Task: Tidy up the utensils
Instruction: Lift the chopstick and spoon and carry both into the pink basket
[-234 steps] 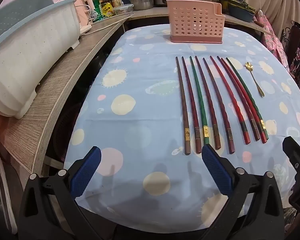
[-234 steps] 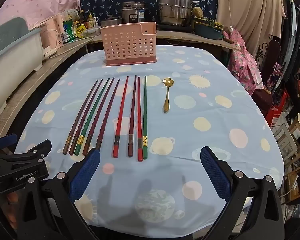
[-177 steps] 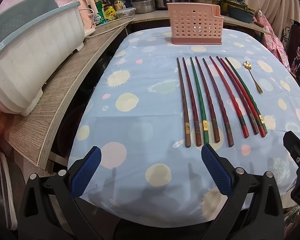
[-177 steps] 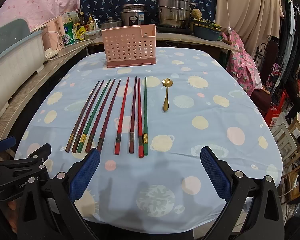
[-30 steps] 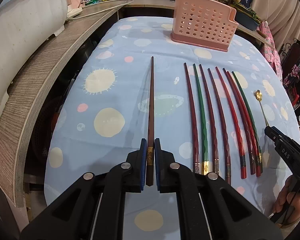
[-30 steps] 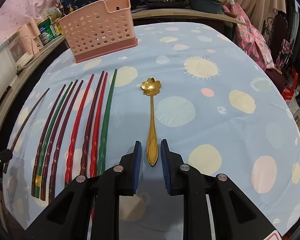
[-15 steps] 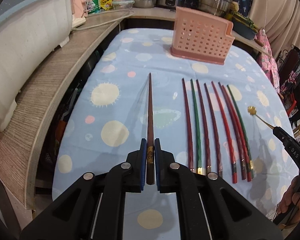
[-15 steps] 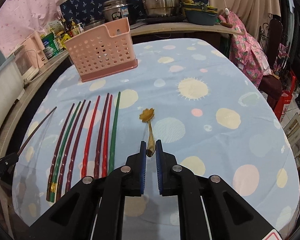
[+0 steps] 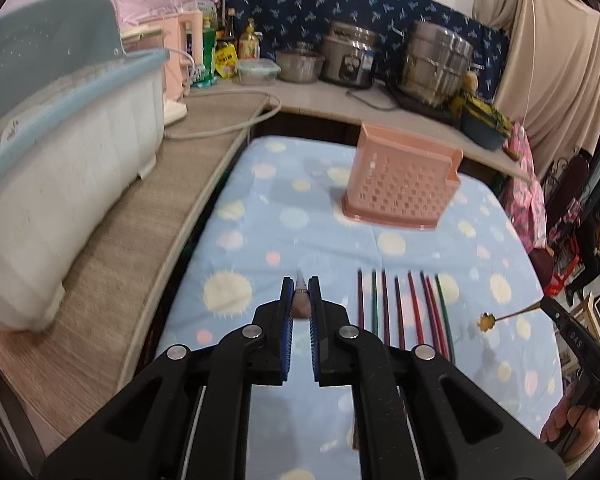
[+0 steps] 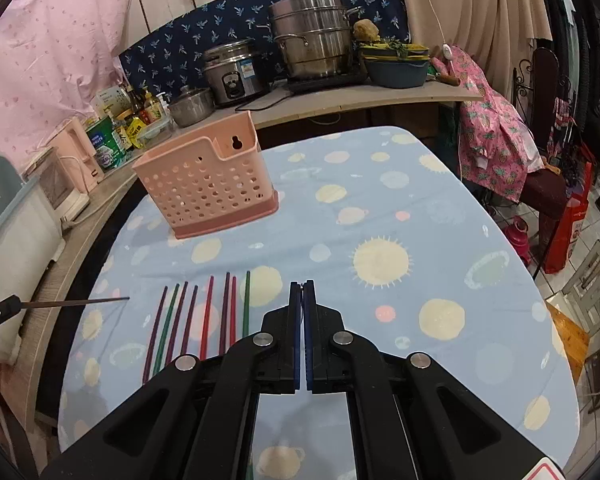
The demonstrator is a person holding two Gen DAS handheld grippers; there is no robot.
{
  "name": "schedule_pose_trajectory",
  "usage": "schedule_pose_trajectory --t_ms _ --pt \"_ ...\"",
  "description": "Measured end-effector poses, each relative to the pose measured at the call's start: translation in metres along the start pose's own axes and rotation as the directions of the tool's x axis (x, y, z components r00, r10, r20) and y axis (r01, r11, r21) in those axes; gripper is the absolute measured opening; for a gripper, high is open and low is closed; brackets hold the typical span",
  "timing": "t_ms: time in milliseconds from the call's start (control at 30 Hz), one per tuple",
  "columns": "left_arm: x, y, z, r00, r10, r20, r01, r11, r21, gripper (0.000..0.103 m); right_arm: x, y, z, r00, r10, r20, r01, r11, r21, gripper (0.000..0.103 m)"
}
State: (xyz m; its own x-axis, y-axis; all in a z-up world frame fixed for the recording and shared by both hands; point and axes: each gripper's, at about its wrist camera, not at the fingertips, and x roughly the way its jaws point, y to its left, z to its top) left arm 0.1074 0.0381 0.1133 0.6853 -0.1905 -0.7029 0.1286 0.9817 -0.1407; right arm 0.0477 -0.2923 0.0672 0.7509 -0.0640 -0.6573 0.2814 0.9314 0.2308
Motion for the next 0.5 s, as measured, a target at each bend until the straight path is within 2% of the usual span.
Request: schedule_pose_trajectory --t_ms 300,500 --pt "-0.009 -0.005 0.078 0.994 -0.037 0.107 0.038 0.999 -0.004 0.007 -0.001 0.018 0.075 0.993 0.062 0.098 -0.061 0.998 -0.011 0.002" --pt "-0.026 -0.025 0.14 0.97 -0.088 0.229 0.089 0.996 0.004 0.007 0.015 0.033 0.132 0.983 0.093 0.155 -0.092 0.996 -0.014 0.002"
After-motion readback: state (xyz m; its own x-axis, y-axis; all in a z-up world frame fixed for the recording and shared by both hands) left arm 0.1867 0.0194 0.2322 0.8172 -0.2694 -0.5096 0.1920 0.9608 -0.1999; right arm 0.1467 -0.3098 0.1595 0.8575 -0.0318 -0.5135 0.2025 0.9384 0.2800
